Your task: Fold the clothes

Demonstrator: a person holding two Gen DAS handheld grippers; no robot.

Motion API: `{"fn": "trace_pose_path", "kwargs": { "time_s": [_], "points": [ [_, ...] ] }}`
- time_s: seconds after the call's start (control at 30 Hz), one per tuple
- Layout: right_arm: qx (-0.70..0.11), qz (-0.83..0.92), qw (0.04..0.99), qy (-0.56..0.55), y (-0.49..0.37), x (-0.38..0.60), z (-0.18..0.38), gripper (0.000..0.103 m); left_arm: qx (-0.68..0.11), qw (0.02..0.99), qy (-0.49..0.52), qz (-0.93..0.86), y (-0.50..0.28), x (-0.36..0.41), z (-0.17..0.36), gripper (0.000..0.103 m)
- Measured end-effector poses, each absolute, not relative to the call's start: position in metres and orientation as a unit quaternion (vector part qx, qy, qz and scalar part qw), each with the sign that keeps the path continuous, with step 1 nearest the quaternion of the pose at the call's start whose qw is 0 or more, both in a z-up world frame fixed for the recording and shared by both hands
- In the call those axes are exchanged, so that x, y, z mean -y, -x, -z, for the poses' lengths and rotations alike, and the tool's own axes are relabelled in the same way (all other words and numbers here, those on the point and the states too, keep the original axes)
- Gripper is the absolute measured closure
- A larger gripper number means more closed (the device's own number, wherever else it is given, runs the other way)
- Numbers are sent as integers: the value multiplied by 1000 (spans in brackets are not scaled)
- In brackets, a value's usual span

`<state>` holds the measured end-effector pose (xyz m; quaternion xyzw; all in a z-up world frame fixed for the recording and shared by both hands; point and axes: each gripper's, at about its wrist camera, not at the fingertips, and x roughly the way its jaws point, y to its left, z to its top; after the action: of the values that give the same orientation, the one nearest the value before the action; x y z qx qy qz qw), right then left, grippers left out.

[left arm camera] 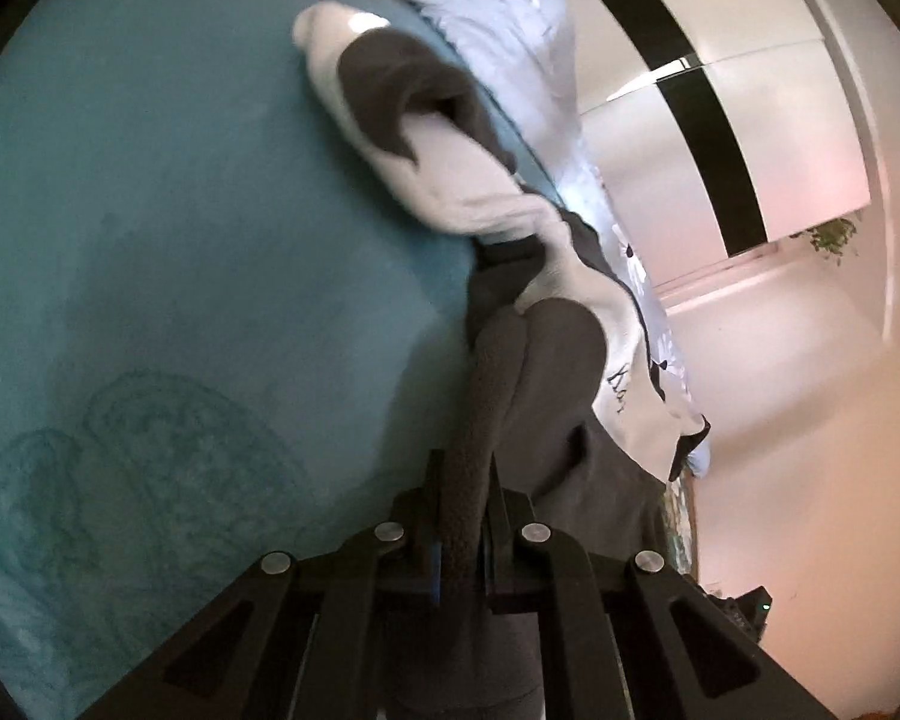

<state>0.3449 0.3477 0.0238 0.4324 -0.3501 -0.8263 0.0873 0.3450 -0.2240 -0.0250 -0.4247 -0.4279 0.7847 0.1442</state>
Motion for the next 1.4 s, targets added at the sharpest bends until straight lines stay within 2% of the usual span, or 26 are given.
{"fn": "trace_pose_path", "kwargs": {
  "time_s": [0.07,0.1,0.13,0.17,0.3,0.47,0.6,0.77,0.8,0.83,0.87,0.9,0.97,1.07,1.13,1.23,1.4],
  "points": [
    [341,826,101,-438,-337,-337,-22,50,429,146,424,-784,-345,224,25,94],
    [344,821,110,-442,-333,-330,-20,62,428,148,423,-785,-345,223,24,94],
    [344,817,116,-448,-329,-323,-18,85,426,152,419,-787,-346,220,23,94],
    [331,817,108,-459,-327,-315,-18,93,424,156,415,-789,-346,215,21,94],
    [327,841,80,-424,-337,-326,-51,95,420,216,389,-791,-361,208,2,94],
    [324,846,39,-422,-348,-350,-54,95,368,298,414,-777,-373,166,-15,94],
    [316,844,3,-434,-354,-368,-47,95,336,298,456,-768,-366,141,-5,94],
    [308,843,-36,-440,-360,-388,-43,92,348,288,478,-754,-361,150,4,92],
    [308,845,-41,-435,-361,-391,-46,88,347,291,472,-757,-362,154,0,89],
    [308,847,-45,-430,-362,-394,-48,78,343,287,465,-764,-364,158,-4,88],
    [308,849,-50,-425,-362,-397,-51,75,340,282,458,-772,-366,162,-8,84],
    [305,853,-56,-420,-363,-400,-54,75,339,276,451,-778,-367,169,-11,79],
    [271,871,-82,-402,-361,-398,-64,74,345,257,434,-792,-370,186,-14,76],
    [271,883,-66,-378,-350,-384,-68,71,351,202,415,-815,-365,206,-17,72],
    [273,887,-30,-371,-324,-359,-66,63,351,166,412,-825,-357,215,-16,71],
    [273,882,41,-383,-280,-312,-61,62,323,113,417,-842,-342,221,-24,67],
    [277,864,150,-393,-210,-233,-67,62,213,5,404,-890,-299,214,-51,55]
  ]
}}
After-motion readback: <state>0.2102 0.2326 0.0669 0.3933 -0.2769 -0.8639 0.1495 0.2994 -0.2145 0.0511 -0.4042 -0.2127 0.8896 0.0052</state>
